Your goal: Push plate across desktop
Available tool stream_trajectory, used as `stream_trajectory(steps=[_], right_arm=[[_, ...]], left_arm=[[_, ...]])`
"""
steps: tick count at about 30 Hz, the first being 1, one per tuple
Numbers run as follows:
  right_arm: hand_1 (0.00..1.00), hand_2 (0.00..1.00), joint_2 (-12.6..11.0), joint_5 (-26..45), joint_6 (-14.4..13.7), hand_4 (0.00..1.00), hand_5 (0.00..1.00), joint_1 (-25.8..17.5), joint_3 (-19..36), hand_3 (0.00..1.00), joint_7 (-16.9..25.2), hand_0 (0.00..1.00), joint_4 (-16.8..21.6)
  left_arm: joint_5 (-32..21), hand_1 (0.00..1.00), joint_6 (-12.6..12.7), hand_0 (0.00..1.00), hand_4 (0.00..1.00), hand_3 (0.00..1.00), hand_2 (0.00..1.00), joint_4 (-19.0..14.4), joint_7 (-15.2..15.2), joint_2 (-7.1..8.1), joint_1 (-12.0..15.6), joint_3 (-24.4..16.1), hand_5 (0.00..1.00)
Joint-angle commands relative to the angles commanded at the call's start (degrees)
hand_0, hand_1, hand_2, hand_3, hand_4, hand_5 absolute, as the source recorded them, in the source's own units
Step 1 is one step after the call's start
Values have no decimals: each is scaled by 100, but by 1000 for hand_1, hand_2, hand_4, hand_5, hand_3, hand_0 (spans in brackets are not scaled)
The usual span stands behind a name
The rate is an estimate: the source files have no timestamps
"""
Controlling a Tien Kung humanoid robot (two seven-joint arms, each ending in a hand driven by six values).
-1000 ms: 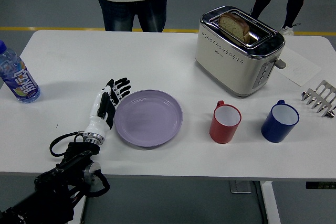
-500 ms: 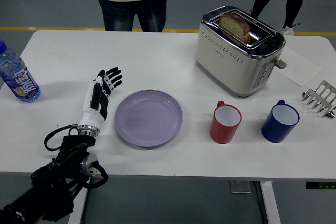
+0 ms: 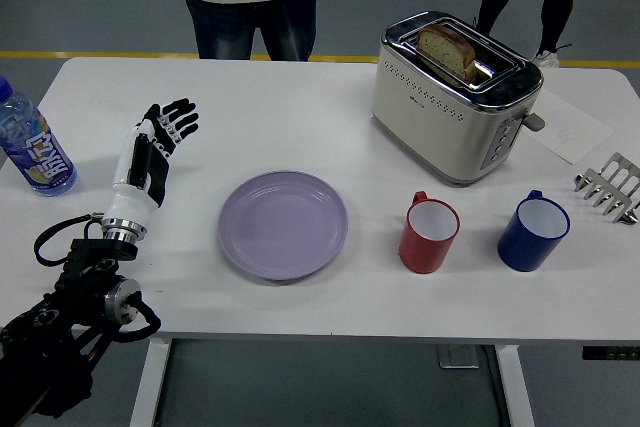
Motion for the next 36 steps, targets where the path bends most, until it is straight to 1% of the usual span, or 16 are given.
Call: stream_trajectory(steps=[2, 5, 7, 8, 9, 11, 13, 15, 17, 20, 21, 24, 30, 36], right_arm=[[760, 805, -2, -11, -2, 528, 398, -3, 10, 713, 3, 743, 0], [760, 805, -10, -100, -24, 528, 398, -25, 111, 713, 28, 743, 0], [760, 805, -9, -113, -29, 528, 398, -39, 125, 713, 45, 743, 0], [758, 806, -9, -115, -30, 528, 397, -42, 127, 713, 49, 743, 0], [758, 806, -9, -115, -30, 528, 397, -43, 128, 713, 50, 743, 0], [758, 806, -17, -149, -22, 528, 397, -64, 143, 713, 66, 743, 0], [758, 806, -18, -161, -20, 528, 397, -74, 148, 713, 69, 743, 0], [757, 805, -20, -181, -20, 528, 397, -80, 156, 712, 69, 742, 0], [757, 805, -20, -214, -26, 528, 397, -77, 176, 712, 64, 742, 0], [756, 805, -14, -278, -36, 527, 396, -78, 213, 712, 54, 741, 0], [756, 805, -12, -295, -40, 527, 396, -76, 226, 712, 51, 741, 0], [756, 805, -8, -376, -59, 527, 396, -68, 286, 712, 37, 741, 0], [755, 804, -1, -454, -80, 527, 395, -58, 333, 710, 16, 741, 0], [754, 804, 0, -505, -92, 527, 395, -45, 361, 711, 11, 741, 0]], left_arm=[[16, 759, -38, 762, 424, 687, 758, -51, 88, 56, 35, -16, 998], [60, 759, -285, 762, 424, 687, 758, -479, 550, 412, 408, -340, 998], [-16, 759, -362, 762, 424, 687, 758, -650, 701, 549, 567, -522, 998], [-35, 699, -378, 667, 426, 670, 701, -696, 737, 583, 610, -582, 998], [-42, 699, -384, 667, 426, 670, 701, -713, 750, 595, 626, -603, 998], [-227, 699, -584, 667, 426, 670, 701, -867, 1054, 829, 841, -916, 998], [-402, 699, -729, 667, 426, 670, 701, -887, 1342, 954, 925, -1181, 998], [-693, 688, -908, 651, 433, 665, 694, -870, 1645, 1037, 980, -1414, 998], [-1117, 688, -1094, 651, 433, 665, 694, -843, 1977, 1070, 1015, -1628, 998], [-1699, 696, -1323, 662, 434, 672, 700, -809, 2448, 1058, 1044, -1836, 998], [-1805, 696, -1350, 662, 434, 672, 700, -800, 2517, 1054, 1053, -1862, 998], [-2064, 696, -1407, 662, 434, 672, 700, -790, 2571, 1043, 1095, -1912, 998], [-1992, 697, -1412, 664, 443, 673, 700, -838, 2553, 1010, 1189, -2034, 998], [-1963, 698, -1414, 665, 447, 682, 700, -824, 2512, 974, 1221, -2076, 998]])
